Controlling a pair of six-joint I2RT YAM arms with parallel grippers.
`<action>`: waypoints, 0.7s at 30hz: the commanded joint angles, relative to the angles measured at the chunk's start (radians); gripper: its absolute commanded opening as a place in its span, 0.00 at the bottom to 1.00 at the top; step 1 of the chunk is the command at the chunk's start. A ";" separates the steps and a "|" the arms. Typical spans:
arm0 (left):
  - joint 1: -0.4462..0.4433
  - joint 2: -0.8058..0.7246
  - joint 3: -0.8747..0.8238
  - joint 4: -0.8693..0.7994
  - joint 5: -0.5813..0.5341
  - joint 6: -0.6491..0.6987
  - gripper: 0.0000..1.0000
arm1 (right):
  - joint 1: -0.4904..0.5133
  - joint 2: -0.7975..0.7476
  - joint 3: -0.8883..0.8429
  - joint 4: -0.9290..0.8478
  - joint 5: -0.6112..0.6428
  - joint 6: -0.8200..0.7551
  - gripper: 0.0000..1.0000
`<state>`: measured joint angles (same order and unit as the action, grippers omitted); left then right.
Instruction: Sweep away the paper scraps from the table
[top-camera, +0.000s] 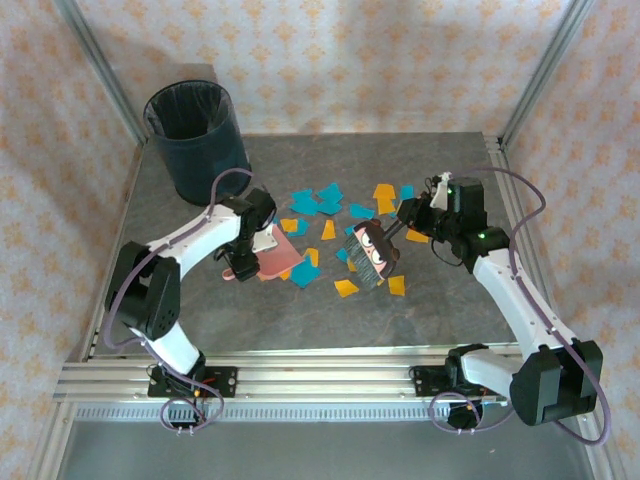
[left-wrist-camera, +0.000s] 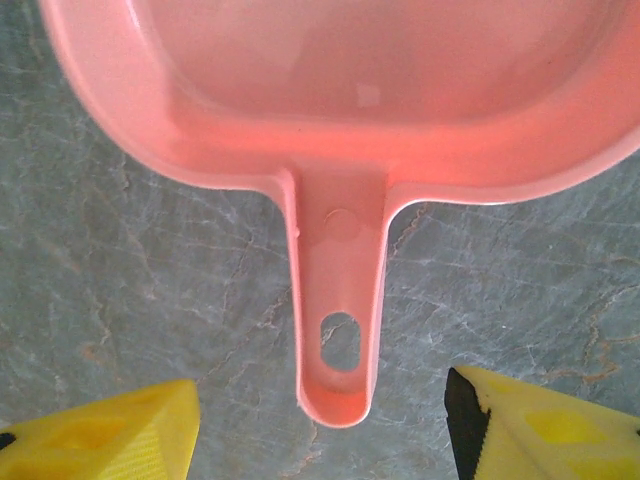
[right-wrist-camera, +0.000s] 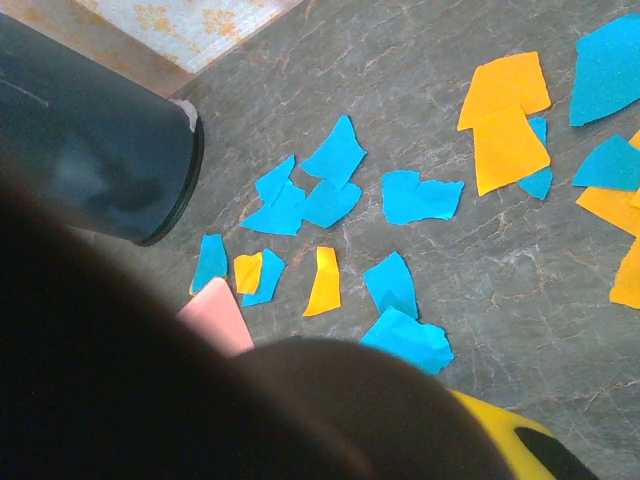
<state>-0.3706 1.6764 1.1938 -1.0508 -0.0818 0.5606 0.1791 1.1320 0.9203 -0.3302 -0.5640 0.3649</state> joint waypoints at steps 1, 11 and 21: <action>0.004 0.022 0.004 0.012 0.016 0.021 0.66 | -0.006 -0.030 0.016 0.025 0.005 0.005 0.00; 0.009 0.097 -0.005 0.026 0.030 0.024 0.60 | -0.006 -0.029 0.010 0.032 0.009 0.011 0.00; 0.010 0.143 0.000 0.018 0.037 0.023 0.41 | -0.006 -0.028 0.008 0.026 0.008 0.011 0.00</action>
<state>-0.3702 1.8046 1.1938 -1.0237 -0.0566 0.5739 0.1791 1.1297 0.9203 -0.3298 -0.5636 0.3656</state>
